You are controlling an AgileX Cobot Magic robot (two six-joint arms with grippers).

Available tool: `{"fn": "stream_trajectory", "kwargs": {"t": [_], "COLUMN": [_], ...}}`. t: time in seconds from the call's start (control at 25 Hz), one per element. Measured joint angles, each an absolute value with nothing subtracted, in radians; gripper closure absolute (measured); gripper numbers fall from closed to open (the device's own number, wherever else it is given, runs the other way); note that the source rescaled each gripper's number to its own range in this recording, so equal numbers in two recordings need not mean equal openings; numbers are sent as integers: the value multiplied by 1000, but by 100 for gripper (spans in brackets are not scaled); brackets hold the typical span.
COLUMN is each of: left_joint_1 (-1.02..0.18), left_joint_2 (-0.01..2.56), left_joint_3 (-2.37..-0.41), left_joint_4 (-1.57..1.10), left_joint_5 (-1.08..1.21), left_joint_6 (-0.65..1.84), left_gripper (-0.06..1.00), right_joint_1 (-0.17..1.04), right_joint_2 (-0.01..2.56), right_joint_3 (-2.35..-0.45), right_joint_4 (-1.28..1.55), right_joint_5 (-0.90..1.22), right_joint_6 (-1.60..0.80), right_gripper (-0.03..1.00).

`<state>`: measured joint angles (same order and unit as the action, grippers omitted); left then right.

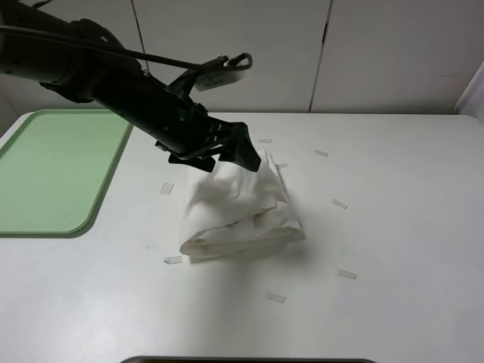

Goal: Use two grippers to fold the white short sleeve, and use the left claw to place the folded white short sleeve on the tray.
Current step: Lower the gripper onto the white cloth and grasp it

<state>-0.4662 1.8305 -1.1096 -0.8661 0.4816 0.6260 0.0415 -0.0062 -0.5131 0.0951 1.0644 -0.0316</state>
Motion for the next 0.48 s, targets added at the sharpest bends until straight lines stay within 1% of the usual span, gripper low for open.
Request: {"fn": "stream_trajectory", "kwargs": {"t": [0.08, 0.24, 0.36, 0.48], "left_joint_1": [-414, -317, -285, -282], "left_joint_2": [1831, 1831, 1830, 1830], "left_joint_3": [-1090, -1002, -928, -887], "left_joint_4": [-872, -887, -953, -1024], "left_joint_5": [524, 533, 513, 476], "left_joint_6": [623, 621, 651, 706], "left_gripper": [7, 7, 7, 7], "right_joint_1": [41, 41, 41, 41], "right_joint_2": [-6, -6, -6, -6], "right_joint_3": [-513, -513, -513, -513], "right_joint_4": [95, 95, 95, 95], "right_joint_5": [1064, 1064, 1064, 1064], "right_joint_6": [-32, -32, -32, -32], "right_gripper": [-3, -3, -3, -3]}}
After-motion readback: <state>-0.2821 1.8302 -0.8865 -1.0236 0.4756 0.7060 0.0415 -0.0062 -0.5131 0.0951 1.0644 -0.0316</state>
